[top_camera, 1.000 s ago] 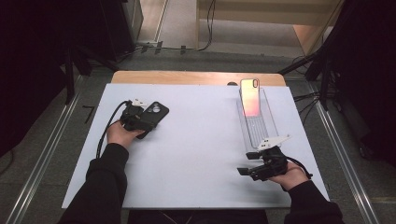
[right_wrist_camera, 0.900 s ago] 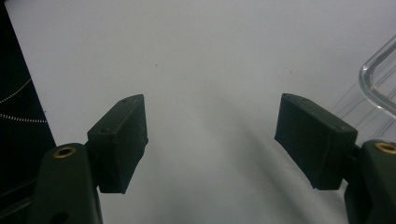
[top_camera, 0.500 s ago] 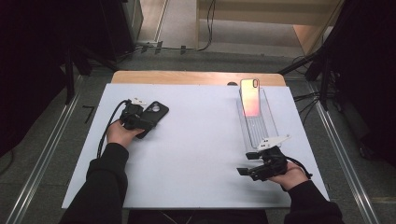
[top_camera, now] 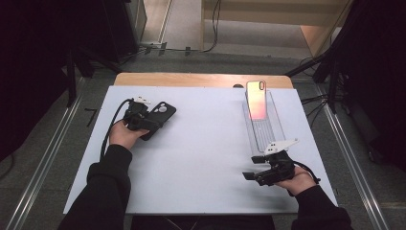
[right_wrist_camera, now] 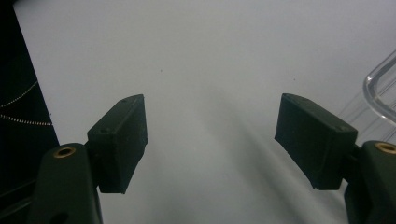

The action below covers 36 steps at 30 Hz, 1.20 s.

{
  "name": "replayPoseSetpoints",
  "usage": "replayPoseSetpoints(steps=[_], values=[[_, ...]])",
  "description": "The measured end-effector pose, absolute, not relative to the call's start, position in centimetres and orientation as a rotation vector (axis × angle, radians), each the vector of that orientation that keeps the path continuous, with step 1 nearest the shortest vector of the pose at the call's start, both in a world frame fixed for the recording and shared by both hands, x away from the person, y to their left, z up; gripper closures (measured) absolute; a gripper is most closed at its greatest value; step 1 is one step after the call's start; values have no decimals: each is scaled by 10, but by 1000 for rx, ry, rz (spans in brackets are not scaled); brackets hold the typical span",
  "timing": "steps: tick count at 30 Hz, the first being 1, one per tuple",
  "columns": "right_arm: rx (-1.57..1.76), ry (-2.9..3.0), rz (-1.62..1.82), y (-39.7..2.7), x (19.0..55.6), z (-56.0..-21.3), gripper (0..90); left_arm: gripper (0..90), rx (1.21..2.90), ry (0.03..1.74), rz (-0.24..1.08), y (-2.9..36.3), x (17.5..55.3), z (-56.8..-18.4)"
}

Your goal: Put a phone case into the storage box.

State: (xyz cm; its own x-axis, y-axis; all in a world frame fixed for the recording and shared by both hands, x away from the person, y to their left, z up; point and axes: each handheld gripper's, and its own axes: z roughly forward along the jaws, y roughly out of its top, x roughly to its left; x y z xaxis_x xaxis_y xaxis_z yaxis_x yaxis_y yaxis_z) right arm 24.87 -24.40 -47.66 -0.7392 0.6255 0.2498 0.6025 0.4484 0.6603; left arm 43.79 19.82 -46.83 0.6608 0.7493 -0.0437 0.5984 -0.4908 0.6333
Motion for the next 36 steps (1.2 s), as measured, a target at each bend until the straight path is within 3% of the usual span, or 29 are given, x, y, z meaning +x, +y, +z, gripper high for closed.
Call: replayPoseSetpoints(steps=[36], values=[[1131, 2580, 1233, -237, 246, -463, 212, 158, 2213, 895, 97, 155, 365, -418]])
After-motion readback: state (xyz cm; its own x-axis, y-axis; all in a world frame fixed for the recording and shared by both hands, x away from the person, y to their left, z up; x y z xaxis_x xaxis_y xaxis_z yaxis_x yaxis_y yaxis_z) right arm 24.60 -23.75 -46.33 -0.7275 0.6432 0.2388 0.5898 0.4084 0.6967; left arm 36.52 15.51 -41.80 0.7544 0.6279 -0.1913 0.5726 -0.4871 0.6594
